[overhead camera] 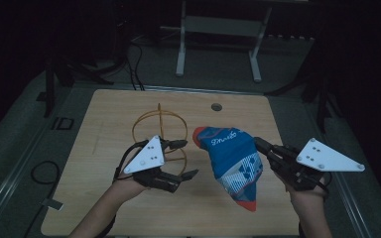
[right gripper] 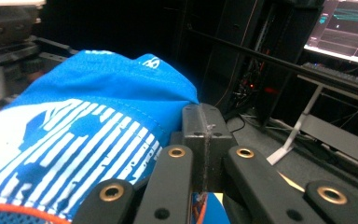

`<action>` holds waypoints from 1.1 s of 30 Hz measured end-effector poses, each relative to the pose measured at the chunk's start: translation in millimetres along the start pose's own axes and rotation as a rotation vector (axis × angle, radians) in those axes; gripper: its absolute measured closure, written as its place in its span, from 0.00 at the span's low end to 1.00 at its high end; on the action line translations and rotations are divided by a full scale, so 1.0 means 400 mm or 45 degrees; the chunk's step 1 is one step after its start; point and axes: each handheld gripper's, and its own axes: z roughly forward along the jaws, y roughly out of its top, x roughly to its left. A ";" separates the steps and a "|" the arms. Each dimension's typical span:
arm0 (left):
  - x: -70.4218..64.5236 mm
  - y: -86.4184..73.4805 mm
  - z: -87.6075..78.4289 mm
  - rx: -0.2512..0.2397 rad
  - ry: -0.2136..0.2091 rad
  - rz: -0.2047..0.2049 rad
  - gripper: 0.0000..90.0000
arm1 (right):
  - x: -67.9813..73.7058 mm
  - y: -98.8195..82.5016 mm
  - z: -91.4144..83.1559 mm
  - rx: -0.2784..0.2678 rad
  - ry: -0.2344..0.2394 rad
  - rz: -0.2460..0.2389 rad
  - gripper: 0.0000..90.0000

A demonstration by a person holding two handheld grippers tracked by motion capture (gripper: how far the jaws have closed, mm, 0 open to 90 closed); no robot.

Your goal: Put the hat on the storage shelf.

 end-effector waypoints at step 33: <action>-0.052 -0.358 -0.189 0.116 0.596 -0.200 0.02 | 0.005 0.186 0.334 0.011 0.084 -0.002 1.00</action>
